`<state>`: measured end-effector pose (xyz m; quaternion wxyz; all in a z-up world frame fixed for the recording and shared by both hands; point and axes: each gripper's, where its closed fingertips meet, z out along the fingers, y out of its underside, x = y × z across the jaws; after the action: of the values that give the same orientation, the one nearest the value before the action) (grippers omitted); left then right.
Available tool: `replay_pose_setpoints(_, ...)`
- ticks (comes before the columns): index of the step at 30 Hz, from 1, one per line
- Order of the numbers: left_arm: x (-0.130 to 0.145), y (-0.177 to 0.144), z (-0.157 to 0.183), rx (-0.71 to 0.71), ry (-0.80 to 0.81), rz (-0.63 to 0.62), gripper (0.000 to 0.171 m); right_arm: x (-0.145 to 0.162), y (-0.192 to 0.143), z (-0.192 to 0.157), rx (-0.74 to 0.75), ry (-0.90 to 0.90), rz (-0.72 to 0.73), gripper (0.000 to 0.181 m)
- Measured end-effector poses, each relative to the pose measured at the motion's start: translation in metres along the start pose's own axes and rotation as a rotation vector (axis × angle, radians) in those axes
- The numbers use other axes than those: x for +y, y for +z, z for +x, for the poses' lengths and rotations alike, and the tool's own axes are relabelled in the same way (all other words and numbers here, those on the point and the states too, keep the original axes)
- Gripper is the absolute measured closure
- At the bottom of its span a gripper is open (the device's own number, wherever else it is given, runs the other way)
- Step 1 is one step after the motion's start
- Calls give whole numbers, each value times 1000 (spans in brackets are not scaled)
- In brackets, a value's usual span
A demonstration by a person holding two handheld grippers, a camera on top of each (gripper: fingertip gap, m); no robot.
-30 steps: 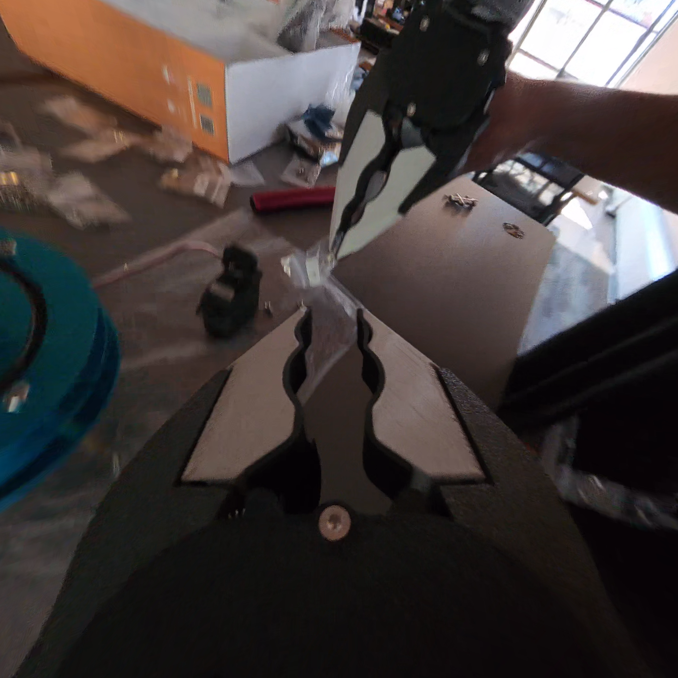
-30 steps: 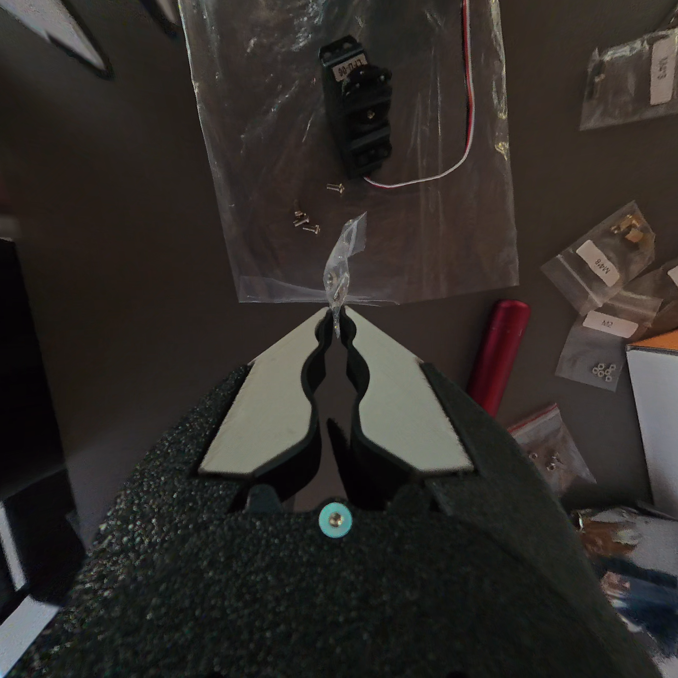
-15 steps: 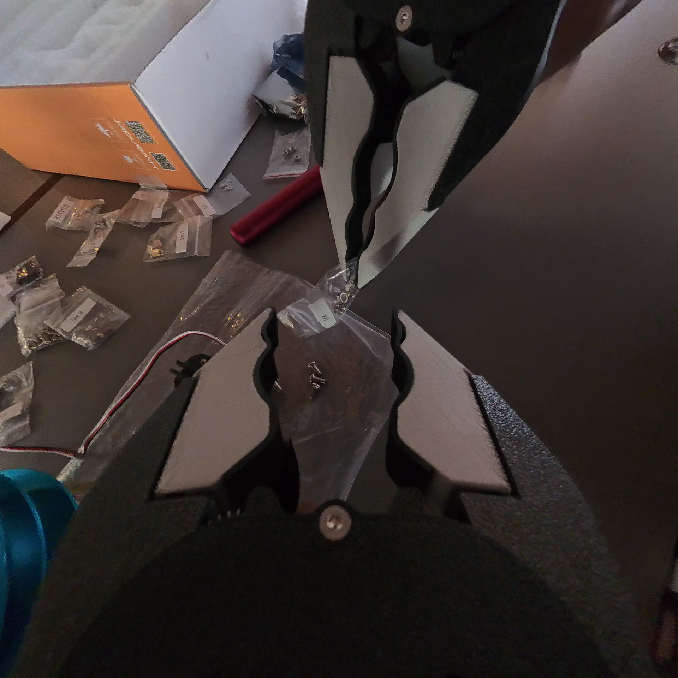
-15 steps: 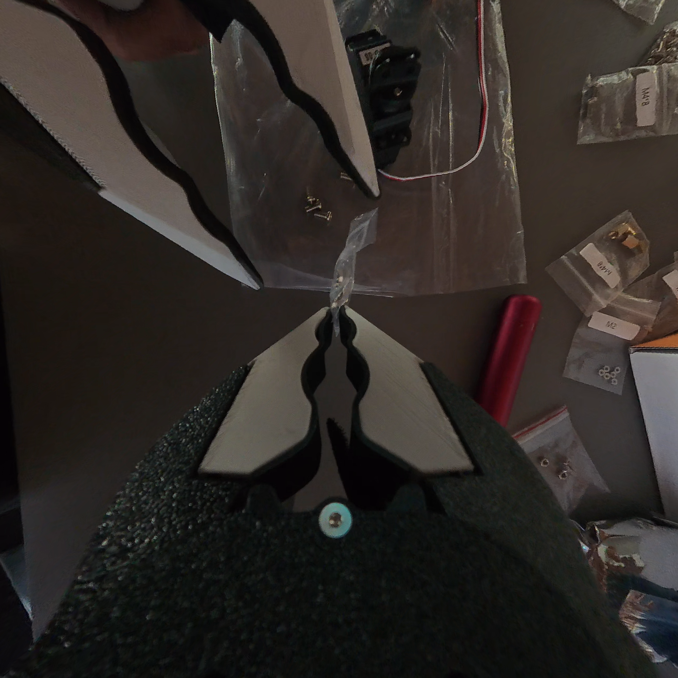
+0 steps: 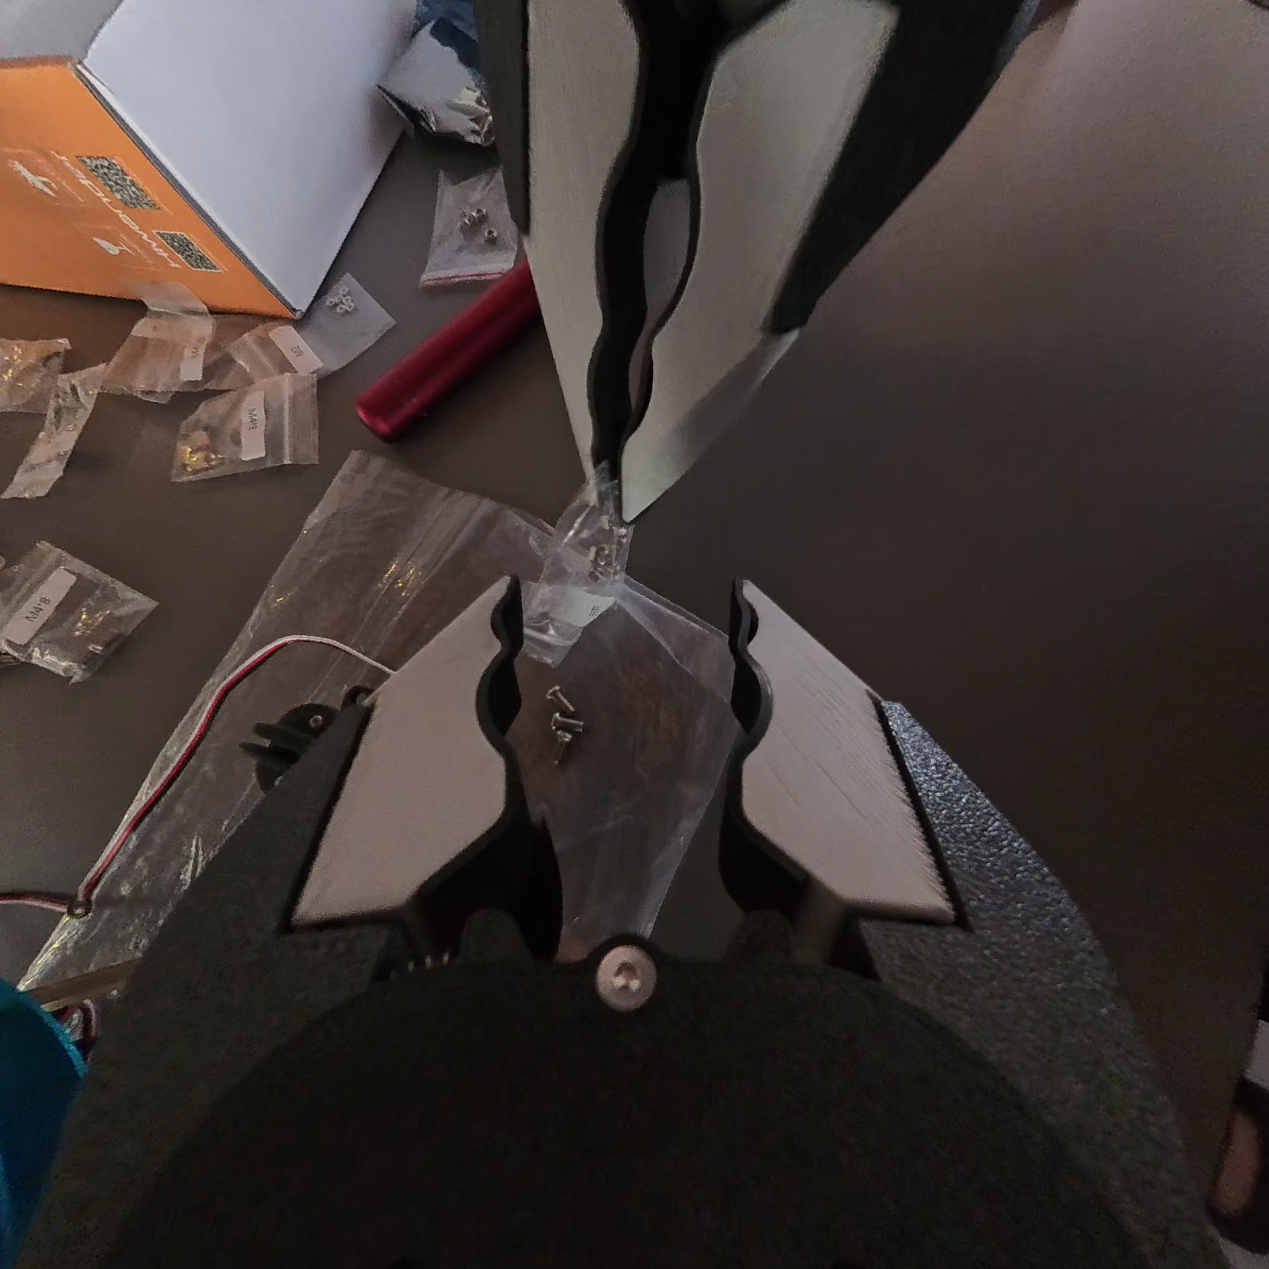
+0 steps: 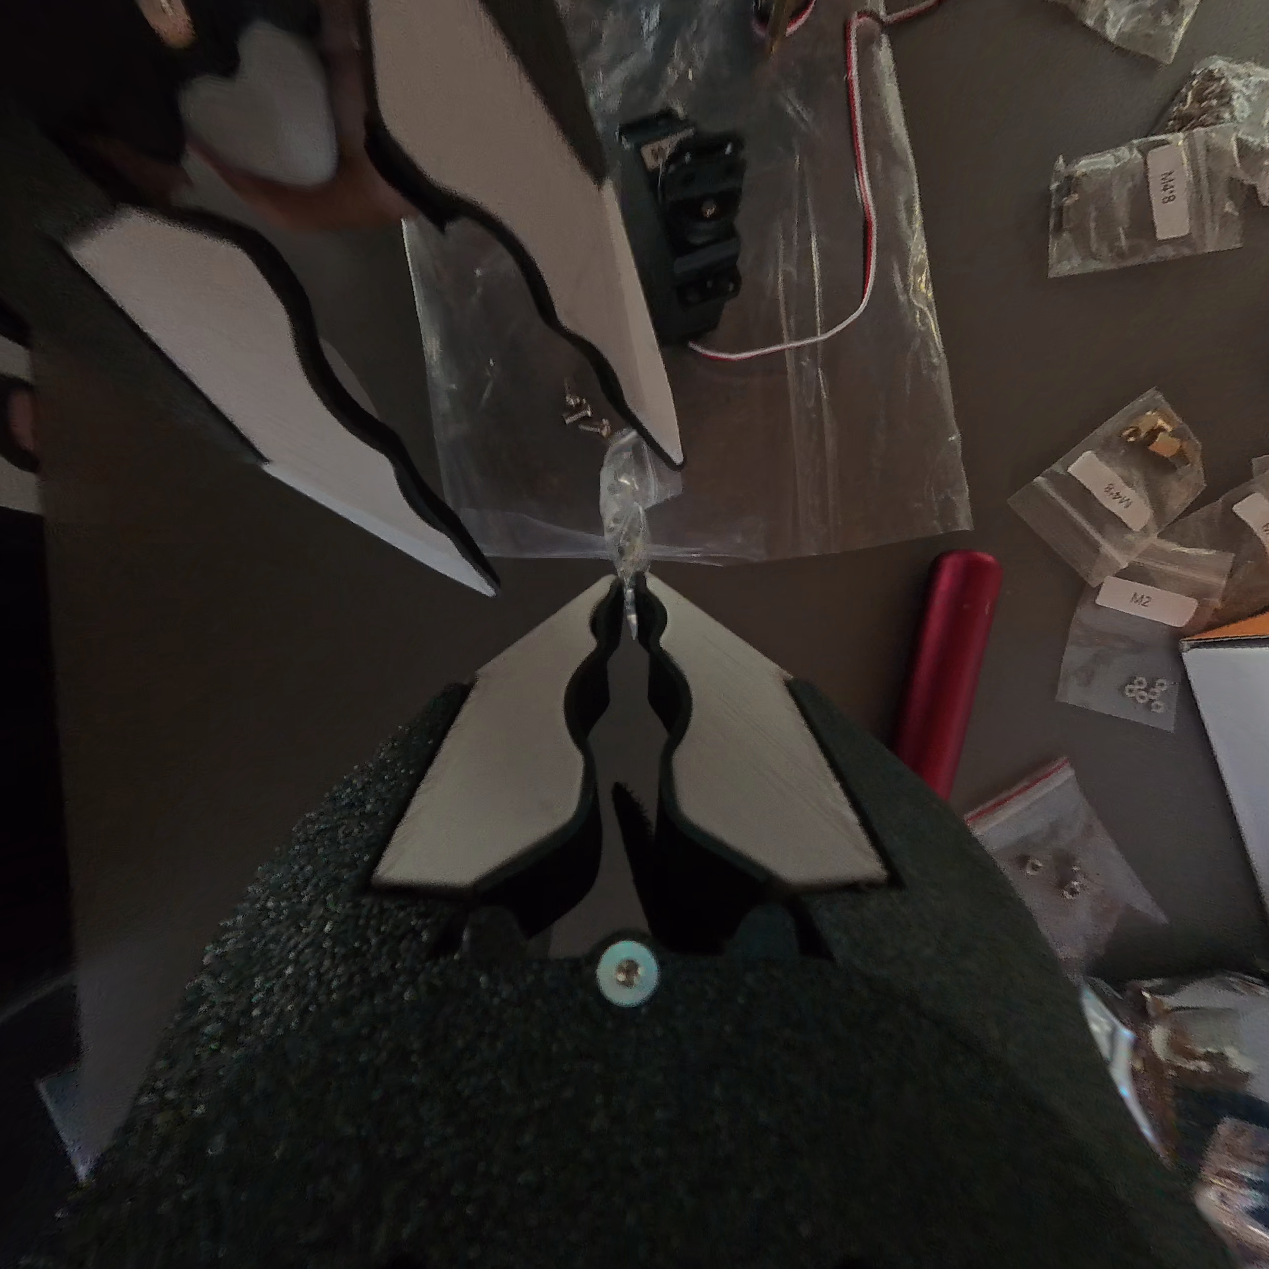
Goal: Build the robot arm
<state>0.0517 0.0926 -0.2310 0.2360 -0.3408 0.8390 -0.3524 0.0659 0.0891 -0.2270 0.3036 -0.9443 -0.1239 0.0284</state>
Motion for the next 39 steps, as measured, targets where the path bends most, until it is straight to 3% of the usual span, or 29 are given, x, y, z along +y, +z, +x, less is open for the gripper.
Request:
replay_pose_setpoints(10,6,4,-1,-6,-19,-3,112,-16,-7,5,-16,66,82,179)
replay_pose_setpoints(15,5,-5,-7,-23,-48,13,122,-19,-10,7,-8,53,94,179)
replay_pose_setpoints(20,10,-12,-10,10,-101,38,139,-16,-12,9,-27,94,144,179)
replay_pose_setpoints(23,6,-16,-13,28,-141,84,163,-16,-14,9,-92,195,235,179)
replay_pose_setpoints(27,-1,-23,-17,70,-197,137,170,-18,-20,8,-144,266,334,179)
replay_pose_setpoints(39,-4,-35,-15,146,-270,173,171,-22,-23,2,-218,334,425,179)
